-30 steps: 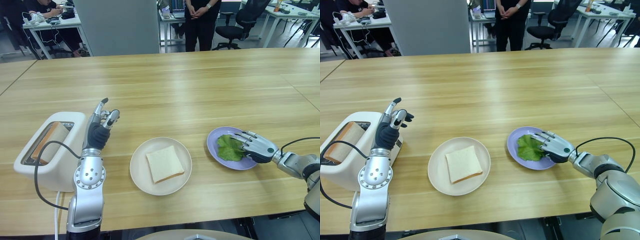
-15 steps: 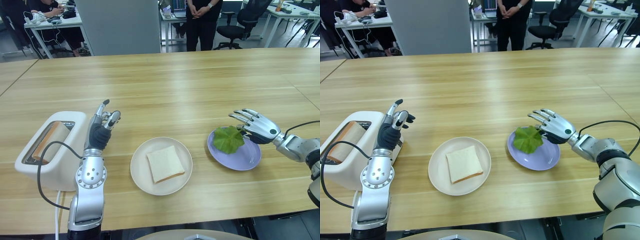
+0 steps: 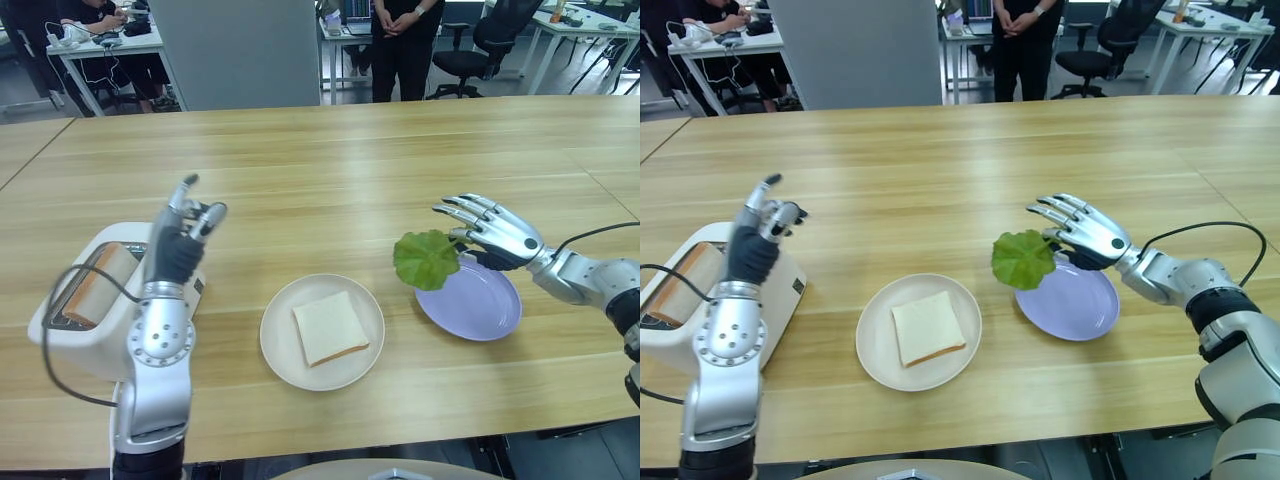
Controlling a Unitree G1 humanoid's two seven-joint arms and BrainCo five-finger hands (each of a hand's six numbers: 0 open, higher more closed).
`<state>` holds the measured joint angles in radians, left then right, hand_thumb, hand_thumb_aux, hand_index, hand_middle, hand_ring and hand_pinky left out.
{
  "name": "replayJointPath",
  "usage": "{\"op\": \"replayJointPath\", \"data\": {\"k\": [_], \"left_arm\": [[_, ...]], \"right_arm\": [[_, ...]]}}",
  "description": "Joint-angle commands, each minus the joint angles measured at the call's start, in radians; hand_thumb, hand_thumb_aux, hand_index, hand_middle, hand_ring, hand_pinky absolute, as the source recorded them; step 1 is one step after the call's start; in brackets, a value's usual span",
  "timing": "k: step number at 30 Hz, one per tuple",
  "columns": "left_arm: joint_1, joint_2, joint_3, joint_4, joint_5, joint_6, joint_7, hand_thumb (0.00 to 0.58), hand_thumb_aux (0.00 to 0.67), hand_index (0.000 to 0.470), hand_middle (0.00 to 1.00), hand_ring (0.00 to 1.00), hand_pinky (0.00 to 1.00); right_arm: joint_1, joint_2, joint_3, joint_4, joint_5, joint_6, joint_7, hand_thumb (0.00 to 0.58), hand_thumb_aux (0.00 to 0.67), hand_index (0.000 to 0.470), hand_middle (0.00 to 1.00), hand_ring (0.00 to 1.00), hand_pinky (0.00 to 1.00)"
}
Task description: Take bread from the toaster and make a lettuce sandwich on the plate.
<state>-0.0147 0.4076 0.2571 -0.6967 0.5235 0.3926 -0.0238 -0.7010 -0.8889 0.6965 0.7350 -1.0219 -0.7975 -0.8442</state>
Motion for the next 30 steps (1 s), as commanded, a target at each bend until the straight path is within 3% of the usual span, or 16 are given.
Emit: {"op": "replayJointPath", "data": {"k": [1, 6, 13, 23, 30], "left_arm": [[0.005, 0.048, 0.068, -0.028, 0.117, 0.014, 0.025, 0.000, 0.000, 0.000, 0.34, 0.34, 0.34], [0.070, 0.109, 0.164, -0.011, 0.239, -0.009, 0.053, 0.000, 0.000, 0.000, 0.32, 0.32, 0.32], [0.196, 0.118, 0.232, 0.087, 0.287, -0.071, 0.092, 0.000, 0.000, 0.000, 0.31, 0.31, 0.31], [0.228, 0.065, 0.180, 0.165, 0.242, -0.138, 0.103, 0.000, 0.000, 0.000, 0.32, 0.32, 0.32], [0.302, 0.032, 0.137, 0.159, 0.238, -0.165, 0.069, 0.000, 0.000, 0.000, 0.33, 0.33, 0.33]], "right_arm": [[0.059, 0.029, -0.065, -0.144, 0.079, 0.006, 0.136, 0.580, 0.670, 0.460, 0.01, 0.01, 0.01], [0.146, 0.108, -0.121, -0.318, 0.163, 0.031, 0.310, 0.580, 0.670, 0.460, 0.01, 0.01, 0.01], [0.219, 0.275, -0.126, -0.404, 0.194, 0.076, 0.481, 0.580, 0.670, 0.460, 0.00, 0.00, 0.00], [0.198, 0.441, -0.088, -0.193, 0.151, 0.101, 0.534, 0.580, 0.670, 0.460, 0.00, 0.00, 0.00], [0.146, 0.475, -0.068, -0.047, 0.114, 0.110, 0.513, 0.580, 0.670, 0.460, 0.00, 0.00, 0.00]]}}
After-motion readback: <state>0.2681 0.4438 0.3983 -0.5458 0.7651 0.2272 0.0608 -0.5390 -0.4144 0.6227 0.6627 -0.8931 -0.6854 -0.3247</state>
